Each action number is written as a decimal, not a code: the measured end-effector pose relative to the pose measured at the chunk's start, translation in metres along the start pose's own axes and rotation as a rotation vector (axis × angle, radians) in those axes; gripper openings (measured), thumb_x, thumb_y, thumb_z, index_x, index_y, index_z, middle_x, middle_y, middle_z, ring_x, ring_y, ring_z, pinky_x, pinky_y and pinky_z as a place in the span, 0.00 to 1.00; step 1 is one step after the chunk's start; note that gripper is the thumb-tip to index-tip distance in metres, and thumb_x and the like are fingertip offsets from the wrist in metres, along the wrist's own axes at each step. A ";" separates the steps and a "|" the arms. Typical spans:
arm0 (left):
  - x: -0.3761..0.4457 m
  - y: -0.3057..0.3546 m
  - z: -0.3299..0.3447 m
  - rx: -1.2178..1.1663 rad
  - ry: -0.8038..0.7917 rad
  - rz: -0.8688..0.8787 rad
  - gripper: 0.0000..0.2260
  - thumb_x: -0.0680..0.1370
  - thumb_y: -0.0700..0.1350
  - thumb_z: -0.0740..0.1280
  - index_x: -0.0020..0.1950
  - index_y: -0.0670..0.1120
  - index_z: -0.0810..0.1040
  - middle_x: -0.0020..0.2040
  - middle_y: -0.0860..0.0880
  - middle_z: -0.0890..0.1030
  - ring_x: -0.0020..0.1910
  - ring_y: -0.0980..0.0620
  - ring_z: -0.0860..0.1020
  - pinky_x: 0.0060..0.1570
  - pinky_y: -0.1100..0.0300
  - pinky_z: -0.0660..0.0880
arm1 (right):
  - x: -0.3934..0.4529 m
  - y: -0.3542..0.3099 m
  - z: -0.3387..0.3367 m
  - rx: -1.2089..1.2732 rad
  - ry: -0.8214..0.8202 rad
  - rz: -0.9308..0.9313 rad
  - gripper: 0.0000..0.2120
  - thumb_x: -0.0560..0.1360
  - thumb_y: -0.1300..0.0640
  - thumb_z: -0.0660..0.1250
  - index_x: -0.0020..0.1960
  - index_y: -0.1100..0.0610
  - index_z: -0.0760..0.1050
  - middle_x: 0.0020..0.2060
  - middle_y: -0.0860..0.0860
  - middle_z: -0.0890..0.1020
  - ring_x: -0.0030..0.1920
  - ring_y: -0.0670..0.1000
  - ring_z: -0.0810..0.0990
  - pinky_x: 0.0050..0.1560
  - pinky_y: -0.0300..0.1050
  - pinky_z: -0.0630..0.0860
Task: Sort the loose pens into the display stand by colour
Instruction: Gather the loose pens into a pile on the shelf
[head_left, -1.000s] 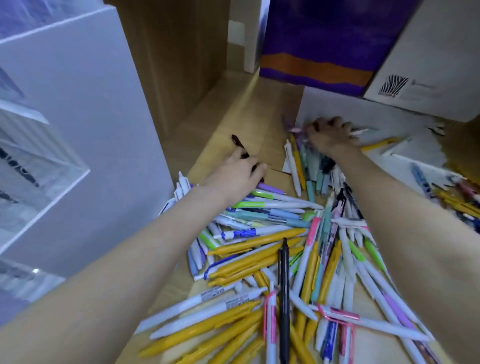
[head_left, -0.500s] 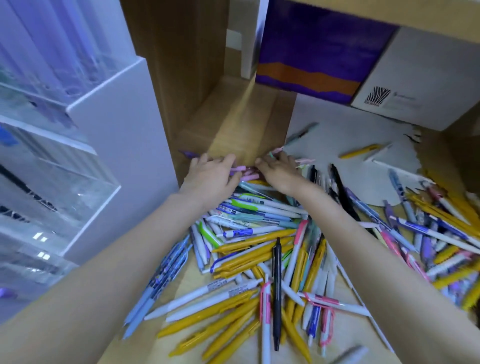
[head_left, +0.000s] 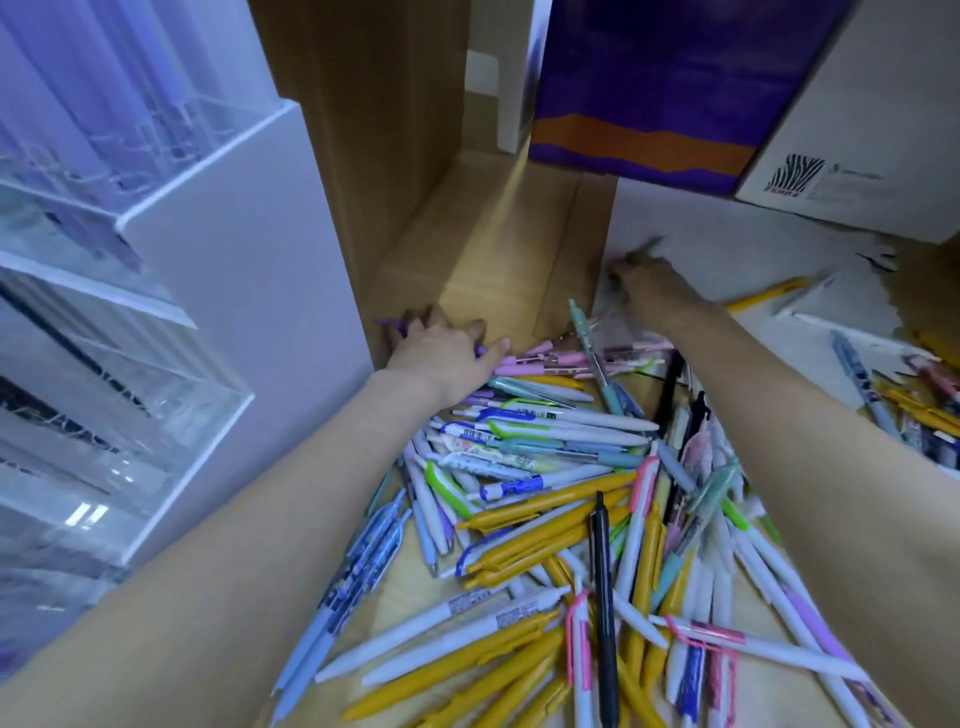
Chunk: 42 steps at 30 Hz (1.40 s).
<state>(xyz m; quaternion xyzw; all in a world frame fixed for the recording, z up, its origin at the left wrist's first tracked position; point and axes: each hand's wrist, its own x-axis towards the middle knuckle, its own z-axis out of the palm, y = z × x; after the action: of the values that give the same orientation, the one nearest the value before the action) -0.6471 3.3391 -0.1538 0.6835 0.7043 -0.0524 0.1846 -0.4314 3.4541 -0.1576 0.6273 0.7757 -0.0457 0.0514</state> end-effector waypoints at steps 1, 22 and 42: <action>-0.003 0.001 0.000 -0.016 0.020 0.010 0.25 0.79 0.63 0.46 0.73 0.55 0.62 0.71 0.39 0.60 0.69 0.36 0.59 0.68 0.44 0.57 | 0.000 0.004 0.005 -0.068 0.060 0.007 0.18 0.76 0.65 0.59 0.66 0.60 0.69 0.64 0.62 0.70 0.64 0.64 0.67 0.63 0.55 0.68; -0.070 0.031 0.030 0.001 0.002 0.223 0.26 0.76 0.67 0.41 0.73 0.64 0.50 0.74 0.48 0.58 0.70 0.41 0.55 0.68 0.37 0.49 | -0.131 0.000 0.002 0.178 -0.248 -0.063 0.20 0.80 0.41 0.47 0.70 0.41 0.62 0.64 0.53 0.66 0.66 0.59 0.60 0.65 0.56 0.57; -0.034 0.090 0.018 -0.834 0.324 0.035 0.03 0.78 0.43 0.63 0.47 0.44 0.71 0.29 0.52 0.68 0.30 0.50 0.68 0.27 0.59 0.61 | -0.036 0.132 0.030 0.080 0.001 0.044 0.25 0.77 0.66 0.56 0.73 0.54 0.62 0.72 0.58 0.61 0.71 0.62 0.60 0.67 0.59 0.63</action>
<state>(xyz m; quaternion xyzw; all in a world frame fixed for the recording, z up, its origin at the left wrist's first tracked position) -0.5551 3.3065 -0.1433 0.5617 0.6734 0.3469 0.3327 -0.2944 3.4428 -0.1829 0.6456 0.7594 -0.0752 0.0271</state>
